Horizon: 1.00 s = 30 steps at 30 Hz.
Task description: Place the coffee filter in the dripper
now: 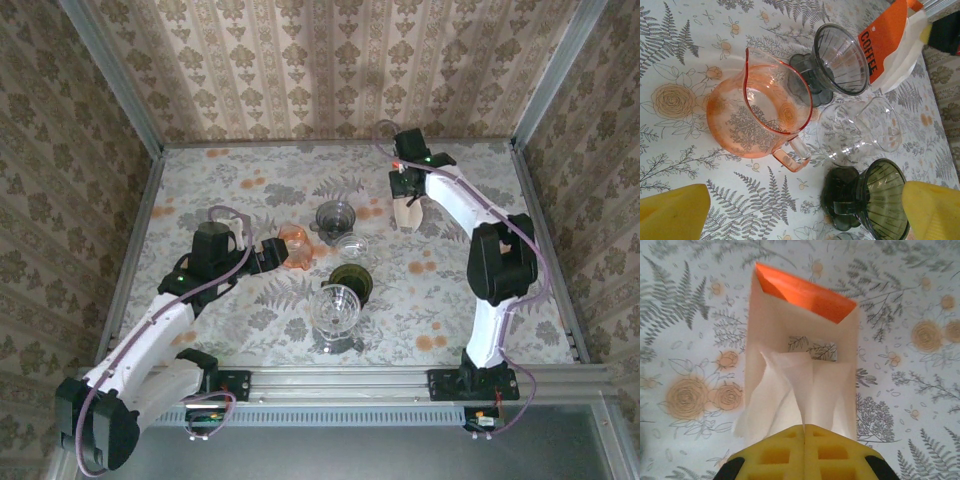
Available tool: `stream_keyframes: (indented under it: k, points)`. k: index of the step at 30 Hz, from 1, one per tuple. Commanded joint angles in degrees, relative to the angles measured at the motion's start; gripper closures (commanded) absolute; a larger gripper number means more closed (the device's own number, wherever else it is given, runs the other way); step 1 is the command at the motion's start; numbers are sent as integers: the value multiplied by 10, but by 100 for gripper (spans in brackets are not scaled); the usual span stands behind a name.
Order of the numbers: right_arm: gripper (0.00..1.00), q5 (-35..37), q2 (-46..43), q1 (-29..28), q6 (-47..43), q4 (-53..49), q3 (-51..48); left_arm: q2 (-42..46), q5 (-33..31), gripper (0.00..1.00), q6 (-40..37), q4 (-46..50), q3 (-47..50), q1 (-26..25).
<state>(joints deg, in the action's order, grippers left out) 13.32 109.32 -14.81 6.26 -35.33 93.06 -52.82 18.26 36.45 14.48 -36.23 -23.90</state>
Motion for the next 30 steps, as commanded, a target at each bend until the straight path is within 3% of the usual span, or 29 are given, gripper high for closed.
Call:
stream_keyframes:
  k: [1, 9, 16, 23, 30]
  points:
    - [100, 19, -62, -7, 12, -11, -12, 6, 12, 0, 10, -11, -4, 0]
    - [100, 63, -183, -34, 32, -30, -79, 20, 13, 0, 5, 0, -15, 0]
    - [100, 68, -365, -114, 81, -94, -142, 36, 17, 0, 6, 1, -15, 0]
    - [100, -42, -450, -232, 172, -265, -86, 55, 25, 0, -3, 7, -17, 1]
    - [100, -164, -387, -344, 262, -418, 44, 64, 33, 0, 1, -3, -7, -1]
